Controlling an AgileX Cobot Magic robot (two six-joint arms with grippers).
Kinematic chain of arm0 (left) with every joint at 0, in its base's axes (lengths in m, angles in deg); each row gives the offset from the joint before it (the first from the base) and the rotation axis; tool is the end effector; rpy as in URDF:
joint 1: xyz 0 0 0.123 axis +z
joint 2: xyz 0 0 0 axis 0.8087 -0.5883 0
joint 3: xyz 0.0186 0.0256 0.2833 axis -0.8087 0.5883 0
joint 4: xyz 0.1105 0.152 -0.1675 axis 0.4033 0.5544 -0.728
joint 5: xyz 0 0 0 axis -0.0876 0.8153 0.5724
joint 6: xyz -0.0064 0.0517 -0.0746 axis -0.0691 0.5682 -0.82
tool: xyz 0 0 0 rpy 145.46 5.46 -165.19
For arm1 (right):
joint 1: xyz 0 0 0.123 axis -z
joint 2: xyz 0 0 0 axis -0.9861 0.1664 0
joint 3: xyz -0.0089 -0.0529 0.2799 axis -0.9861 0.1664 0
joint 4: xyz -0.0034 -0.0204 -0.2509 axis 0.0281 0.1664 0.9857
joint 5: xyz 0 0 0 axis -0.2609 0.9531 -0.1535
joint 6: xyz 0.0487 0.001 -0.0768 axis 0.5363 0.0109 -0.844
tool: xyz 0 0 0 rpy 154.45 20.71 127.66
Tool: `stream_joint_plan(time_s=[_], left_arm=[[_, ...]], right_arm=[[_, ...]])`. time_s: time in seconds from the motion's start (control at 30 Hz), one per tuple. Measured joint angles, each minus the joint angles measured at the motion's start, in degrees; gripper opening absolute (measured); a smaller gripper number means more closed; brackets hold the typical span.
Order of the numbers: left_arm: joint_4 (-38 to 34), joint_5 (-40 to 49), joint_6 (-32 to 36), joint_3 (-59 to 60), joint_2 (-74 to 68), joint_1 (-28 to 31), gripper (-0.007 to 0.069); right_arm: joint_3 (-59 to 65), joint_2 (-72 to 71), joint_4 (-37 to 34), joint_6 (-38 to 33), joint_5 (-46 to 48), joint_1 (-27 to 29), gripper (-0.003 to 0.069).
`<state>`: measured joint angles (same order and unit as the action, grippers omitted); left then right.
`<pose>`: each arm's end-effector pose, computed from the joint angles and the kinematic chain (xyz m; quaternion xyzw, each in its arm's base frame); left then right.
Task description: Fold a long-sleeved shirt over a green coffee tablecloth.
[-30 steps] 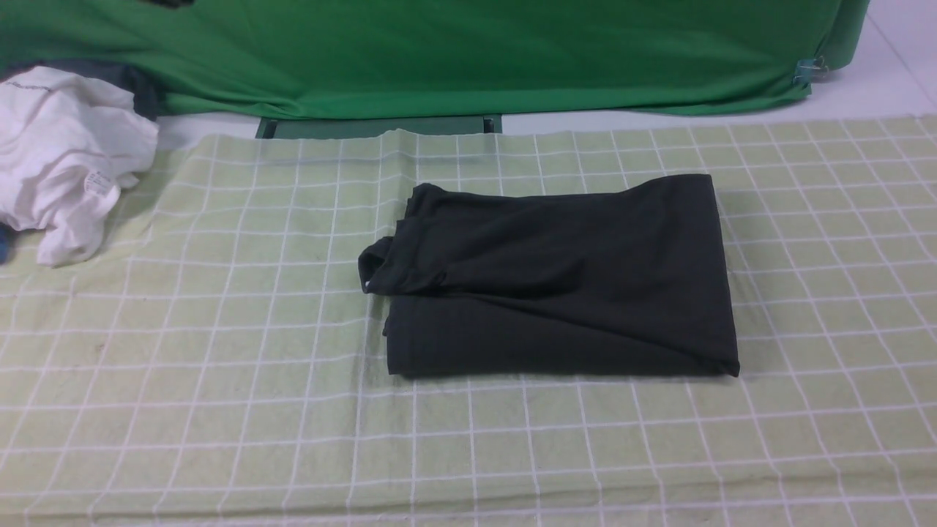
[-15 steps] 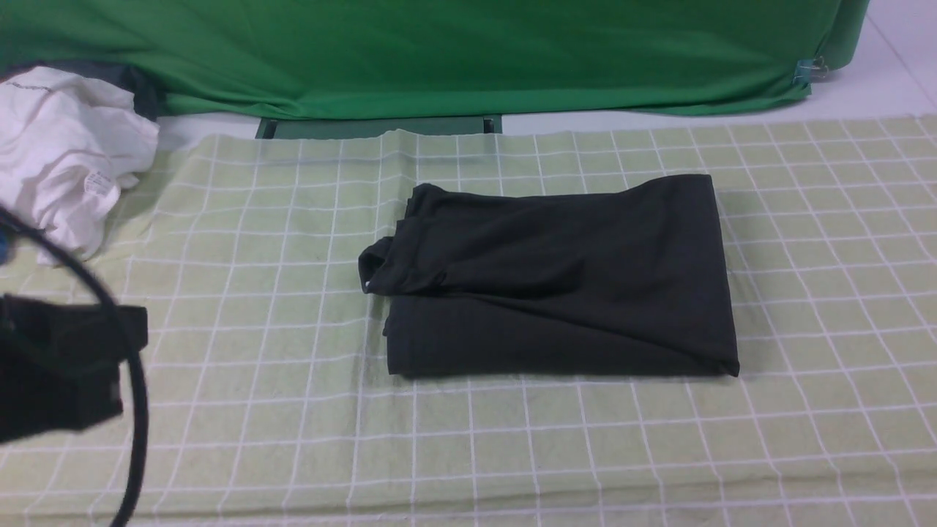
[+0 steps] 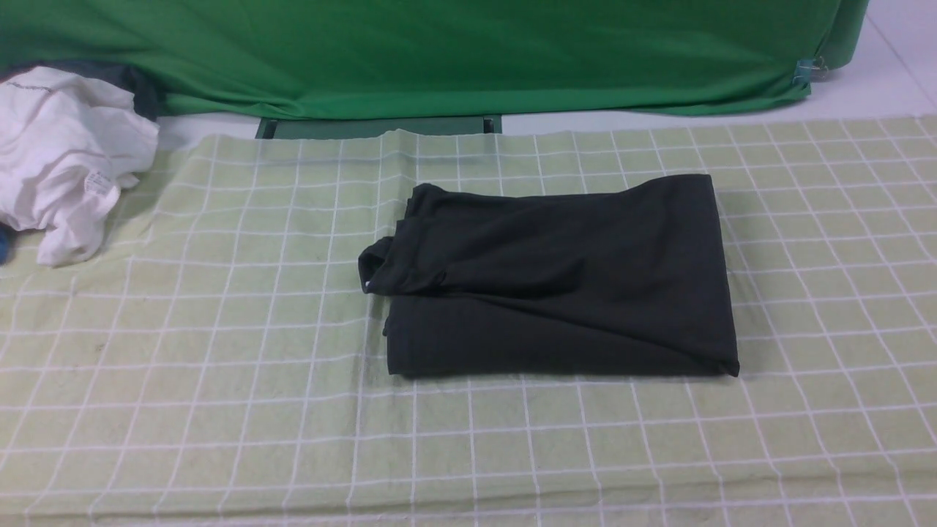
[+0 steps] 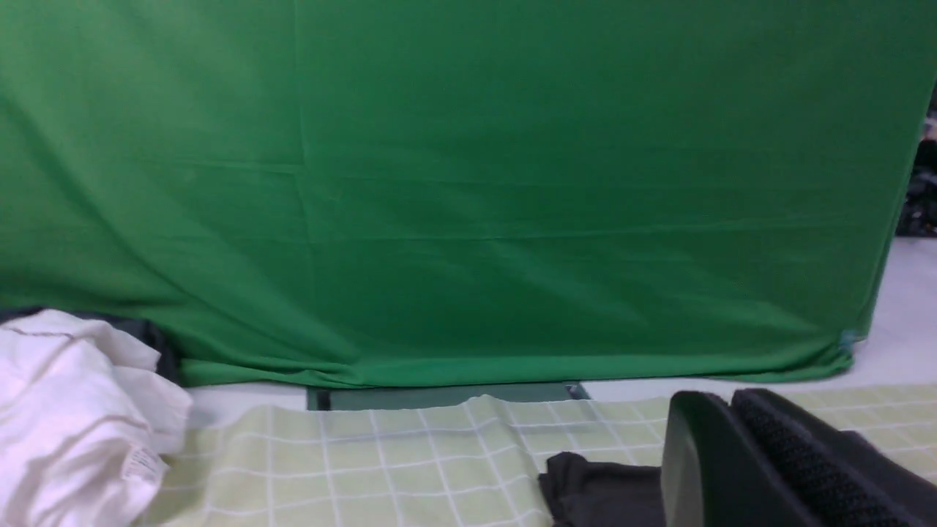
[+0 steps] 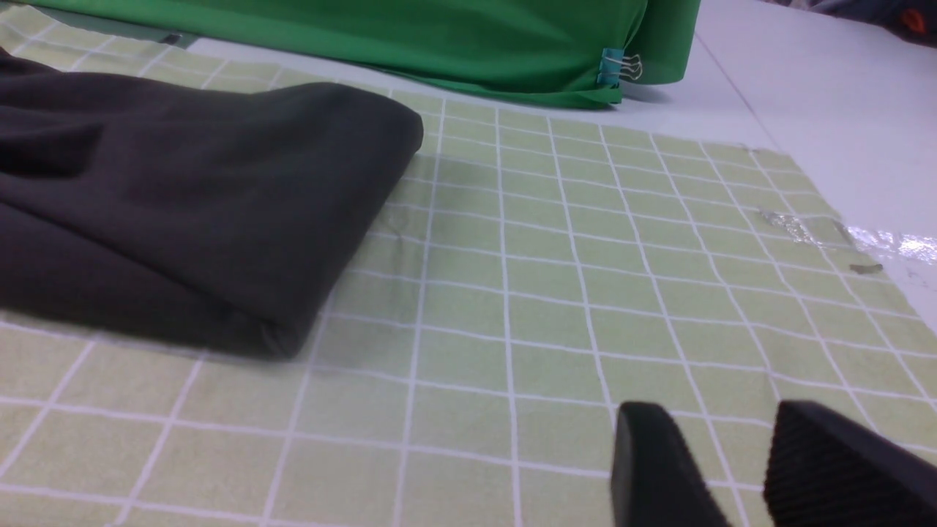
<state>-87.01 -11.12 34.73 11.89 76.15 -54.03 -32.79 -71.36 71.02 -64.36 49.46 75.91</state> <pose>0.0549 -0.0133 0.3227 0.0244 0.6881 -0.0812 0.7206 0.0556 0.0022 0.1878 -0.0517 0.7617 -0.0084 0.6458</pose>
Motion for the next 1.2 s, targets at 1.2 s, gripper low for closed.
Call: stream_joint_plan(time_s=[1.2], left_arm=[[31.85,-6.22,-26.46,25.24,12.44,5.65,0.0035]], right_arm=[[0.00,0.00,0.00,0.00,-0.01,0.00,0.0238]])
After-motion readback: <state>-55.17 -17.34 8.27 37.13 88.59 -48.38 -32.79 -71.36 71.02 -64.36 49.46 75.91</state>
